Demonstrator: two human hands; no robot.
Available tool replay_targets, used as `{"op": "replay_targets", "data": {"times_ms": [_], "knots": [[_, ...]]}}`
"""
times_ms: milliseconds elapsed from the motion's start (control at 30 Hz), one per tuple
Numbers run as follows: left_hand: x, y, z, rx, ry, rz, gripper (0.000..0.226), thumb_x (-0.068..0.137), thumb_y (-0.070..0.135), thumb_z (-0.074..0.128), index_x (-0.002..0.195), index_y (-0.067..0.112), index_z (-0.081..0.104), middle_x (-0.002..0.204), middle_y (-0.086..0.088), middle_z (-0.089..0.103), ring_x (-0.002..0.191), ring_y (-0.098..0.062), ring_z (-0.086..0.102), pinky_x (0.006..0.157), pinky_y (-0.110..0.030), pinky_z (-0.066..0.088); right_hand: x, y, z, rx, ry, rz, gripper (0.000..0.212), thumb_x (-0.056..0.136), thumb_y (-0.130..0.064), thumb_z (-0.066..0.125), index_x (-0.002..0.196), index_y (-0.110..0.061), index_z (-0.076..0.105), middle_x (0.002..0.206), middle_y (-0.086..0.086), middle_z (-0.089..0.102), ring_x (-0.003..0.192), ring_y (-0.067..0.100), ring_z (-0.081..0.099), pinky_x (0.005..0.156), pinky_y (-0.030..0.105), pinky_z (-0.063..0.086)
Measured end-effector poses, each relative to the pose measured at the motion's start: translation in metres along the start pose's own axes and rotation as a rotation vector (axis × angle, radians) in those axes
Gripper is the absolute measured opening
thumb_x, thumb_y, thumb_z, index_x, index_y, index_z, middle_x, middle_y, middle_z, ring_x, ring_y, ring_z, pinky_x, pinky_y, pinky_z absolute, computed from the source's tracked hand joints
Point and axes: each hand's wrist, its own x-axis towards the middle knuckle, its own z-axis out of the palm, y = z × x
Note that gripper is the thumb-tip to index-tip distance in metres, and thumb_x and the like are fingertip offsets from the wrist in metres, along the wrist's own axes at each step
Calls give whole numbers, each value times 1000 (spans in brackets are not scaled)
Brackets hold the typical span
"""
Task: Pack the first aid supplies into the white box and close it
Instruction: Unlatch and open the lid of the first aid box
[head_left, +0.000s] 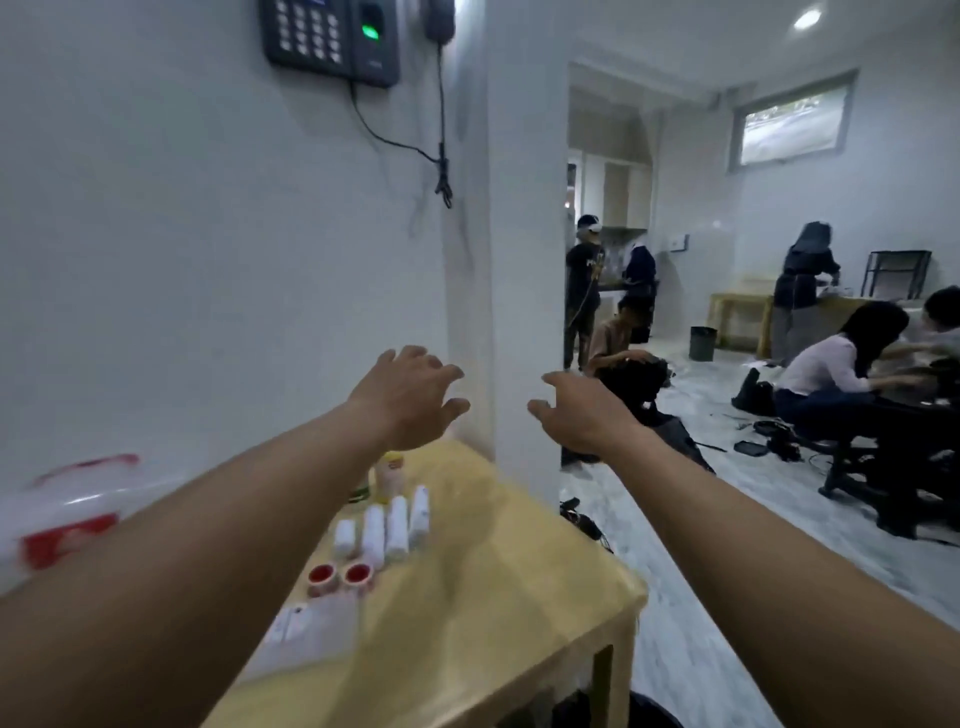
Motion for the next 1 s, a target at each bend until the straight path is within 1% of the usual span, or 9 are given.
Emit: {"op": "replay_targets", "data": {"times_ms": [267, 467, 533, 633, 733, 800, 867, 933, 1000], "knots": [[-116, -107, -26, 33, 17, -237, 54, 99, 54, 32, 142, 25, 47, 144, -1, 53, 139, -24, 38, 111, -46, 32, 0, -143, 28, 48, -26, -248, 62, 99, -44, 45, 153, -15, 33, 154, 8, 41, 140, 26, 38, 109, 39, 36], [-194, -169, -13, 30, -28, -409, 54, 99, 52, 33, 142, 24, 48, 145, 0, 53, 138, -22, 40, 112, -46, 32, -4, -234, 72, 77, -86, -405, 60, 100, -44, 45, 151, -14, 35, 152, 9, 43, 140, 27, 38, 109, 38, 34], [-217, -185, -4, 6, -37, -468, 56, 99, 52, 29, 143, 23, 47, 145, -1, 53, 138, -22, 40, 112, -44, 33, -6, -258, 89, 95, -112, -446, 58, 100, -43, 44, 150, -14, 36, 152, 10, 44, 140, 27, 38, 110, 38, 34], [-247, -198, 9, -34, -65, -550, 71, 92, 59, 12, 148, 24, 41, 151, -3, 46, 142, -23, 35, 114, -44, 29, -10, -288, 114, 114, -153, -509, 56, 101, -40, 42, 150, -14, 36, 151, 10, 44, 140, 26, 38, 110, 37, 34], [-269, -203, 23, -70, -110, -619, 68, 95, 56, 9, 154, 27, 30, 159, -6, 34, 148, -24, 26, 119, -46, 22, -18, -309, 132, 126, -194, -576, 53, 103, -38, 39, 151, -14, 36, 153, 9, 42, 141, 25, 37, 112, 38, 32], [-278, -203, 30, -90, -124, -640, 69, 94, 55, 7, 155, 29, 26, 161, -5, 30, 149, -24, 23, 120, -47, 20, -24, -317, 140, 103, -212, -632, 51, 105, -35, 36, 151, -13, 36, 155, 8, 39, 142, 25, 35, 114, 38, 30], [-284, -205, 35, -104, -125, -652, 68, 94, 55, 7, 156, 30, 23, 162, -4, 27, 150, -25, 21, 120, -48, 20, -30, -323, 145, 45, -240, -684, 45, 107, -27, 33, 146, -7, 43, 153, 11, 41, 139, 28, 37, 111, 38, 31], [-285, -206, 39, -110, -113, -661, 59, 101, 51, 14, 156, 31, 22, 162, -5, 26, 150, -25, 19, 121, -48, 18, -35, -327, 150, 11, -257, -677, 42, 107, -20, 30, 138, -1, 51, 149, 14, 45, 133, 33, 41, 105, 38, 31], [-284, -205, 42, -100, -89, -673, 54, 104, 45, 21, 156, 30, 23, 162, -6, 27, 150, -25, 19, 121, -49, 17, -38, -328, 152, 6, -241, -682, 41, 107, -19, 31, 136, -1, 53, 146, 14, 48, 130, 33, 43, 103, 39, 33]]}}
